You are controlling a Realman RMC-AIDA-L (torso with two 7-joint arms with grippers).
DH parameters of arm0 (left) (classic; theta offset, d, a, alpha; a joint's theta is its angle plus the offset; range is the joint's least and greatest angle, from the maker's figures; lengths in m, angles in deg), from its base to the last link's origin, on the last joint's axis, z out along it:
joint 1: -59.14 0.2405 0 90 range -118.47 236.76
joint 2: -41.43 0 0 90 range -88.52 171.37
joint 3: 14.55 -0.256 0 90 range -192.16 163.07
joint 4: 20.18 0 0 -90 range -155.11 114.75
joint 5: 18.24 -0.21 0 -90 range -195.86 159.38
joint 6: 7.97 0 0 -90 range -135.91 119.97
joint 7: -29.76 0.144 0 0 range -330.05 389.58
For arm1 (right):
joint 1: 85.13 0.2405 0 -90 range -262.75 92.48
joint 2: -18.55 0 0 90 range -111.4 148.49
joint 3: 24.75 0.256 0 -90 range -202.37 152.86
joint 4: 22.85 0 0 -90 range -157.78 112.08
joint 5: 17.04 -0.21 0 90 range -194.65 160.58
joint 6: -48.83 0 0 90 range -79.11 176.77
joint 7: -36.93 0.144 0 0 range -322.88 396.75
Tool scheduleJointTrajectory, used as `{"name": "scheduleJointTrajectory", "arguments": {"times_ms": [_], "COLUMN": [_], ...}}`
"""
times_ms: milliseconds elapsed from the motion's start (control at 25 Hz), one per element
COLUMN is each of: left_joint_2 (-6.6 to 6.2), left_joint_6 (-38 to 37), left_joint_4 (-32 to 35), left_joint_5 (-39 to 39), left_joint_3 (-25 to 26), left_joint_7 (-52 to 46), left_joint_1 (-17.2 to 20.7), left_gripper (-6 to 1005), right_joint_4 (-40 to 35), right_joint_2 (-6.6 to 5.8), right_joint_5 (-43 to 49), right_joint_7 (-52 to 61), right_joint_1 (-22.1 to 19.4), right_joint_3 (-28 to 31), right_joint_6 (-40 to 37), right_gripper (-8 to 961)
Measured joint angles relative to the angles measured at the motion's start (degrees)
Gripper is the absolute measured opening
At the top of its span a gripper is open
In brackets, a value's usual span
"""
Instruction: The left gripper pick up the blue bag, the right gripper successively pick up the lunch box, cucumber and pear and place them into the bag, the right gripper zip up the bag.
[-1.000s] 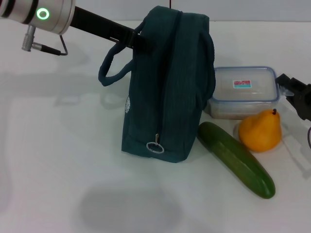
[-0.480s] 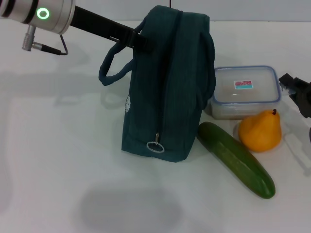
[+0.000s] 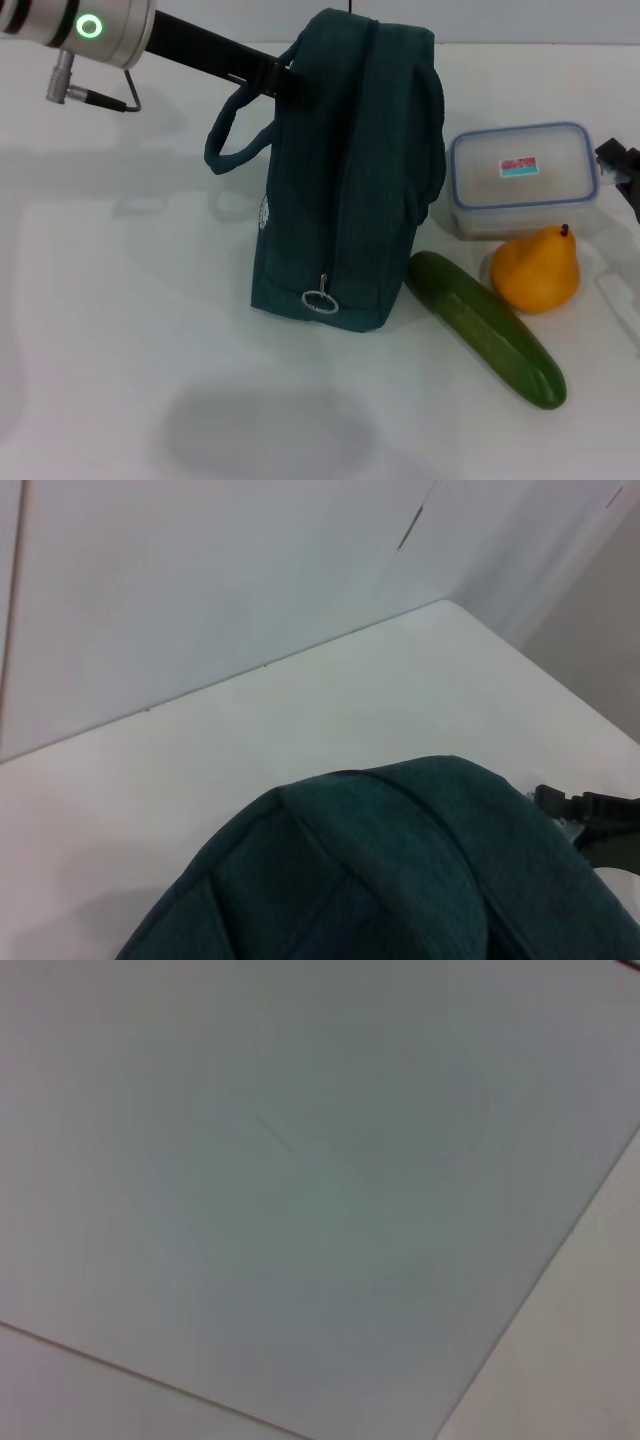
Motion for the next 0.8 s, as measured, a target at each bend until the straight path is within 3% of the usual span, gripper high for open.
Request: {"name": "scheduleJointTrajectory", "arguments": {"times_ms": [800], "left_joint_2": [-0.09], "left_joint_6": [0.6], "left_joint_4": [0.3], "left_joint_5": [0.0], "left_joint_3": [0.0], "left_joint_7": [0.0], "left_joint_1": [0.0], "left_gripper": [37], "right_joint_4": [-1.2], "right_joint_2": [-0.05], "right_joint_5": [-3.9], "right_joint_7": [-0.3], "right_joint_1": [-1.7], "right_joint_3": [0.1], "right_joint_6": [-6.8], "right_gripper": [98]}}
